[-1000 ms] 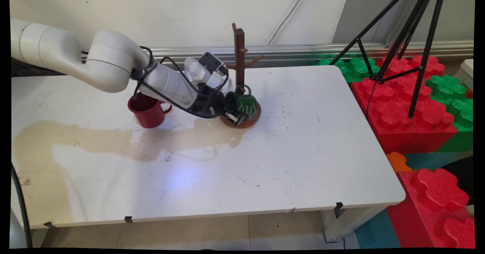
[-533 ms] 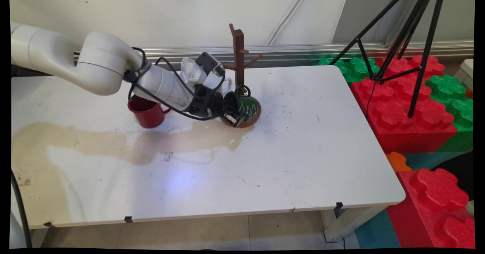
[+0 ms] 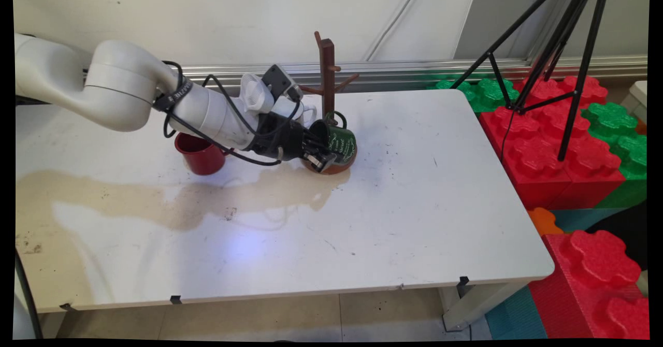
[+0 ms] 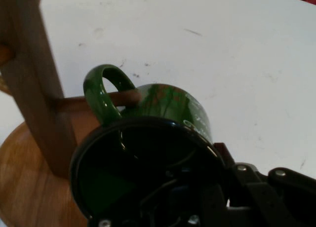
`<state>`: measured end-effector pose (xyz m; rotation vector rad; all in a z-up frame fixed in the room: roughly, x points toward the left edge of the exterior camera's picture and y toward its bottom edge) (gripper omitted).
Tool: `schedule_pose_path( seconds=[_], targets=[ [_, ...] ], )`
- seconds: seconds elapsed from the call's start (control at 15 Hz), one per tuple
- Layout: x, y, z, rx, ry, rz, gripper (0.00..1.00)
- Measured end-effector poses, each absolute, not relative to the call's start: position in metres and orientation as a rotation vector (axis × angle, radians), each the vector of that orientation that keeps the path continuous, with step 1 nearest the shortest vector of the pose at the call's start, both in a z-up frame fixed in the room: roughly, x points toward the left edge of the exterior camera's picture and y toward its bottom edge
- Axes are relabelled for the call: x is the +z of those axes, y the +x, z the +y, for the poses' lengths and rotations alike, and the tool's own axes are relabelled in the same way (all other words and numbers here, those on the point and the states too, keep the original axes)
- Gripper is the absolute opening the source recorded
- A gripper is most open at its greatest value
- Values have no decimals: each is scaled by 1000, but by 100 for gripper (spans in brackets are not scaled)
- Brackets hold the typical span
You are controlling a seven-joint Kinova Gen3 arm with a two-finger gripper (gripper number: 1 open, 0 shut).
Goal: Place the picked object on the table
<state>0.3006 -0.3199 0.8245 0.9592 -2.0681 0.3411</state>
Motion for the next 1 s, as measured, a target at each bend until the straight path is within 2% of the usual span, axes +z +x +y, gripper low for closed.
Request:
schedule_pose_path(
  seconds=[1.0],
  targets=[
    [854,301,-270,369,616,-2272,0]
  ],
)
